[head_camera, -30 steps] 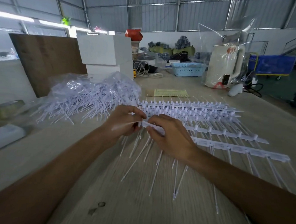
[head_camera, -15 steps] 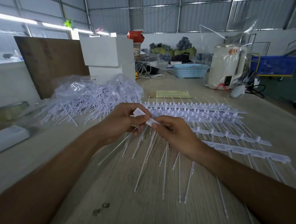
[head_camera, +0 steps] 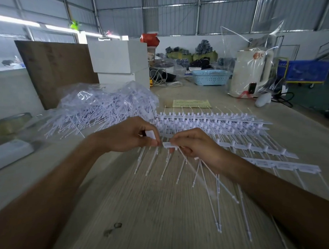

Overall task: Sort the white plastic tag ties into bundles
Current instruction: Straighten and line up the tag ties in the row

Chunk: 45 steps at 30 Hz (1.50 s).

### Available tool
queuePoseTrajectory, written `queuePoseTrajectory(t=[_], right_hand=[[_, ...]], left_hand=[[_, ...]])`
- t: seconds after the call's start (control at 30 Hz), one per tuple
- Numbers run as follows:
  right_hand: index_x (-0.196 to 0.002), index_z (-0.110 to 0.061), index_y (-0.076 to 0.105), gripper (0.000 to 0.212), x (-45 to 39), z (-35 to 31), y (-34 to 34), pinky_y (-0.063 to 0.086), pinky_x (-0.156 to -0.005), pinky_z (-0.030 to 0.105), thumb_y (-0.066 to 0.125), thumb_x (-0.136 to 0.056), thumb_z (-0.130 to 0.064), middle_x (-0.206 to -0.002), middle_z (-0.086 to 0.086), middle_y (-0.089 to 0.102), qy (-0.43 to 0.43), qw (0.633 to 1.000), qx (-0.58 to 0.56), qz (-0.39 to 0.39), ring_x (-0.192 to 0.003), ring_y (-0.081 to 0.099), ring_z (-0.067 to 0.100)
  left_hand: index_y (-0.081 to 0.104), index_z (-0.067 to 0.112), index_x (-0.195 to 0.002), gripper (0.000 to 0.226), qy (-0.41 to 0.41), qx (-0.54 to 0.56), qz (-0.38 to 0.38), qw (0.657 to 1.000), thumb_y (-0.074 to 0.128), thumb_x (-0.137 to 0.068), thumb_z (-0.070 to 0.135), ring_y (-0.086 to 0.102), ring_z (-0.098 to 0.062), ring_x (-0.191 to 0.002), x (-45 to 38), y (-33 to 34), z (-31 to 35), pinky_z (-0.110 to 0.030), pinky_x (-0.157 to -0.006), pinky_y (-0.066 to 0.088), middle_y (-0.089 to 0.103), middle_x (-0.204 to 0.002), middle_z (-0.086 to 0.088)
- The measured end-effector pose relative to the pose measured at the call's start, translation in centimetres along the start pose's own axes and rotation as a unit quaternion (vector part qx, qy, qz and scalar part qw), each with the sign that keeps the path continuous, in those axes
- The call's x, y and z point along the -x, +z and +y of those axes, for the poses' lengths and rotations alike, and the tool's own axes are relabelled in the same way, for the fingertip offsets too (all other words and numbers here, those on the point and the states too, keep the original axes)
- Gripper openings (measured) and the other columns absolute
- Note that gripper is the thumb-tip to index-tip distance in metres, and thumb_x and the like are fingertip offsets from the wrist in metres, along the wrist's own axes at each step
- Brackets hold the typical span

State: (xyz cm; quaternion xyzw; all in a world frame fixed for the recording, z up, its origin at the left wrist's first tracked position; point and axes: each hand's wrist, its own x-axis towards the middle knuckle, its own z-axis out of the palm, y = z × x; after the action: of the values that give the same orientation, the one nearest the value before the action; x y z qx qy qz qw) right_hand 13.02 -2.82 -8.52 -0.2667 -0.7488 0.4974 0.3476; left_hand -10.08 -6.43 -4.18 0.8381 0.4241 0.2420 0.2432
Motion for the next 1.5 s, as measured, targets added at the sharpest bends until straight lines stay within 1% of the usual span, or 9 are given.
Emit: queuePoseTrajectory(t=[0.17,0.3,0.43,0.53,0.73,1.0,1.13,1.3,1.5], right_hand=[[-0.087,0.009,0.067,0.023,0.1,0.8,0.4,0.033,-0.059,0.029,0.053,-0.099,-0.004,-0.059,0.001,0.049,-0.040,0.996,0.042,0.060,-0.058,0.042,0.018],[-0.097,-0.018,0.072,0.026,0.2,0.7,0.7,0.043,-0.060,0.019,0.052,-0.098,0.000,-0.064,-0.010,0.061,-0.044,0.995,0.059,0.061,-0.062,0.055,0.007],[-0.109,-0.014,0.062,0.022,0.6,0.5,0.8,0.044,-0.065,0.036,0.053,-0.098,0.003,-0.070,0.009,0.063,-0.065,0.994,0.043,0.071,-0.067,0.056,0.022],[-0.111,-0.009,0.051,0.018,0.8,0.5,0.7,0.047,-0.067,0.031,0.053,-0.098,0.004,-0.073,0.009,0.065,-0.070,0.994,0.023,0.078,-0.069,0.059,0.019],[-0.104,-0.014,0.048,0.015,0.7,0.6,0.9,0.052,-0.085,0.057,0.056,-0.099,-0.003,-0.077,0.002,0.070,-0.064,0.989,0.090,0.100,-0.081,0.066,0.032],[-0.104,-0.022,0.050,0.009,-0.2,-0.6,0.3,0.054,-0.068,0.044,0.057,-0.100,-0.027,-0.088,0.007,0.071,-0.022,0.957,0.271,0.104,-0.075,0.067,0.022],[-0.082,-0.013,0.066,0.025,-0.3,-1.4,-0.8,0.046,-0.065,0.033,0.058,-0.100,-0.030,-0.074,0.003,0.065,0.002,0.948,0.316,0.048,-0.066,0.061,0.014],[-0.083,-0.013,0.069,0.018,0.4,-1.0,-0.8,0.043,-0.060,0.031,0.064,-0.097,-0.023,-0.070,0.000,0.064,-0.066,0.943,0.317,0.077,-0.060,0.057,0.009],[-0.088,-0.013,0.066,0.014,0.7,0.1,-0.2,0.048,-0.064,0.041,0.059,-0.097,-0.020,-0.083,0.000,0.063,-0.166,0.864,0.465,0.097,-0.074,0.060,0.022]], left_hand=[[0.072,0.006,-0.103,0.011,-0.043,0.086,0.123,0.988,0.064,-0.096,0.009,0.063,-0.021,-0.058,-0.5,1.6,-0.6,-0.030,-0.051,0.050,0.070,-0.072,-0.007],[0.066,0.008,-0.099,0.010,-0.092,0.173,0.213,0.957,0.058,-0.101,0.014,0.058,-0.027,-0.046,-1.5,2.9,0.0,-0.028,-0.042,0.046,0.066,-0.063,-0.016],[0.066,0.008,-0.101,0.028,-0.119,0.219,0.201,0.947,0.045,-0.107,0.026,0.058,-0.026,-0.051,-1.8,3.9,0.6,-0.028,-0.046,0.044,0.065,-0.066,-0.016],[0.067,0.007,-0.099,0.037,-0.115,0.224,0.159,0.955,0.050,-0.103,0.040,0.060,-0.026,-0.056,-2.0,4.7,1.1,-0.028,-0.047,0.045,0.065,-0.069,-0.014],[0.066,0.005,-0.091,0.019,-0.087,0.188,0.186,0.960,0.062,-0.099,0.022,0.058,-0.025,-0.050,-2.3,5.6,1.2,-0.026,-0.042,0.044,0.066,-0.066,-0.018],[0.066,0.008,-0.087,0.014,-0.080,0.203,0.239,0.946,0.060,-0.099,0.012,0.055,-0.027,-0.045,-2.5,5.8,0.8,-0.026,-0.037,0.042,0.063,-0.062,-0.021],[0.064,0.009,-0.086,0.016,-0.087,0.197,0.254,0.943,0.057,-0.100,0.010,0.058,-0.030,-0.050,-2.6,5.7,1.3,-0.029,-0.041,0.044,0.066,-0.065,-0.019],[0.063,0.001,-0.083,0.018,-0.095,0.226,0.257,0.935,0.054,-0.099,0.005,0.054,-0.023,-0.048,-2.6,5.9,1.8,-0.025,-0.044,0.041,0.063,-0.063,-0.018],[0.066,0.008,-0.072,0.024,-0.160,0.239,0.255,0.923,0.057,-0.094,0.003,0.046,-0.016,-0.039,-2.8,5.7,2.0,-0.017,-0.041,0.032,0.059,-0.055,-0.011]])
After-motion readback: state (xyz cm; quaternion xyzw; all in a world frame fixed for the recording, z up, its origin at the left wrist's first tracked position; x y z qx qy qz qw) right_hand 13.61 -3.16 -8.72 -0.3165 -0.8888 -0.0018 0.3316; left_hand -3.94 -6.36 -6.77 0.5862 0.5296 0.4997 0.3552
